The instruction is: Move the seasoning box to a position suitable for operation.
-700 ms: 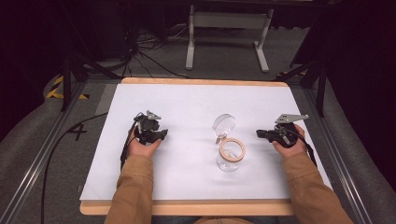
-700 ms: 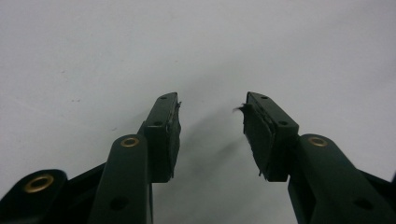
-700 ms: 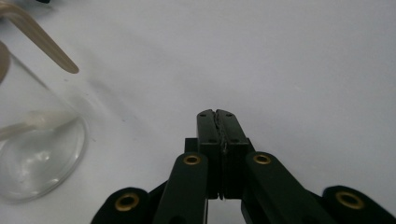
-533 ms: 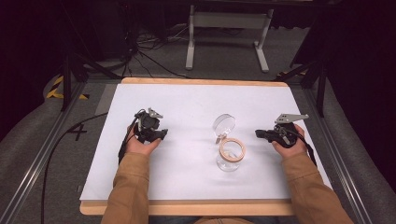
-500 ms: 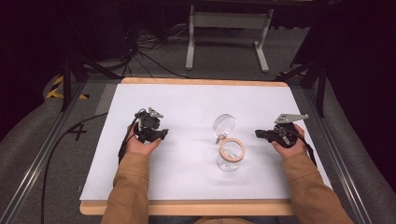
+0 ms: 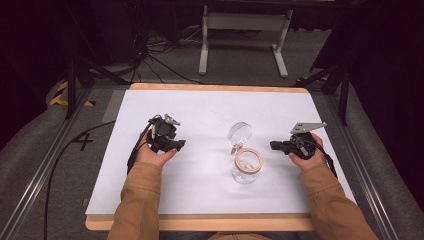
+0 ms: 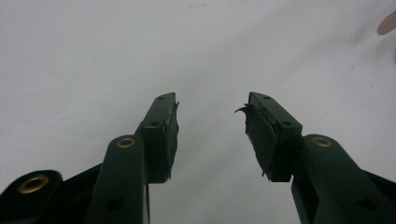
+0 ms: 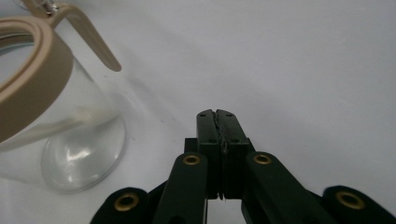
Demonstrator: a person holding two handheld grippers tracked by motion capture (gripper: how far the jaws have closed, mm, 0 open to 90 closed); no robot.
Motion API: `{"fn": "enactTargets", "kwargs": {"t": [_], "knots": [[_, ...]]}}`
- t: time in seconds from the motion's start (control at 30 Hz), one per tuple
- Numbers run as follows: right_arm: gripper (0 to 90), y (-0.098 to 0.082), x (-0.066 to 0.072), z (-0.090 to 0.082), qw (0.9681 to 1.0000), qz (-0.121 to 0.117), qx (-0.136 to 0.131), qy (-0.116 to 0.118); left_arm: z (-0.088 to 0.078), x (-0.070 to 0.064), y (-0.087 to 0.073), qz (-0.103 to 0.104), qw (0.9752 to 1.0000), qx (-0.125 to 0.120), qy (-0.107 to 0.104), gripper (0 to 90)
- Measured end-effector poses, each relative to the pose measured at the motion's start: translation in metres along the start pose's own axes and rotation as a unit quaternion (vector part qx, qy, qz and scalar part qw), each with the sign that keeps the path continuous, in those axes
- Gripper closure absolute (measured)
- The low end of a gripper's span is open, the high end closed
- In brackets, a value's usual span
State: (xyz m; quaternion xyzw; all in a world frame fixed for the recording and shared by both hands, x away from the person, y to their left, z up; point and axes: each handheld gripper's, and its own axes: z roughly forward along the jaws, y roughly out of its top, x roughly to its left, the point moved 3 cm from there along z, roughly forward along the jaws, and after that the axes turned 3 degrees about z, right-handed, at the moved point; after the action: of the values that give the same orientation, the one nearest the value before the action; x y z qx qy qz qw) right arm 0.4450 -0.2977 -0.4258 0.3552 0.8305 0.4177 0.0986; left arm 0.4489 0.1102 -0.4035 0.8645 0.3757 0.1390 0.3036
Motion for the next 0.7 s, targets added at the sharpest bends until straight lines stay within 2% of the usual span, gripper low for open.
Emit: {"fn": "enactTargets", "kwargs": {"t": [0.07, 0.1, 0.13, 0.23, 0.37, 0.53, 0.7], "knots": [[89.7, 0.0, 0.002, 0.001, 1.0, -0.004, 0.005, 0.004, -0.001, -0.002, 0.001, 0.0, 1.0, 0.002, -0.002, 53.9], [89.6, 0.001, 0.008, 0.005, 0.9997, -0.013, 0.013, 0.015, -0.003, -0.005, 0.003, -0.001, 0.9999, 0.007, -0.015, 54.5], [89.6, 0.002, 0.011, 0.007, 0.9995, -0.015, 0.016, 0.021, -0.003, -0.005, 0.003, -0.001, 0.9999, 0.007, -0.015, 54.5], [89.6, 0.003, 0.018, 0.01, 0.9988, -0.027, 0.027, 0.032, -0.008, -0.011, 0.007, -0.01, 0.9986, 0.013, -0.049, 54.0], [89.6, 0.006, 0.033, 0.017, 0.9961, -0.047, 0.046, 0.058, -0.012, -0.018, 0.011, 0.001, 0.9982, 0.026, -0.054, 53.1], [89.6, 0.006, 0.043, 0.023, 0.9941, -0.061, 0.06, 0.066, -0.017, -0.026, 0.016, 0.016, 0.9981, 0.026, -0.053, 52.6], [89.7, 0.004, 0.048, 0.027, 0.993, -0.068, 0.067, 0.07, -0.017, -0.029, 0.017, 0.016, 0.9979, 0.02, -0.059, 51.0]]}}
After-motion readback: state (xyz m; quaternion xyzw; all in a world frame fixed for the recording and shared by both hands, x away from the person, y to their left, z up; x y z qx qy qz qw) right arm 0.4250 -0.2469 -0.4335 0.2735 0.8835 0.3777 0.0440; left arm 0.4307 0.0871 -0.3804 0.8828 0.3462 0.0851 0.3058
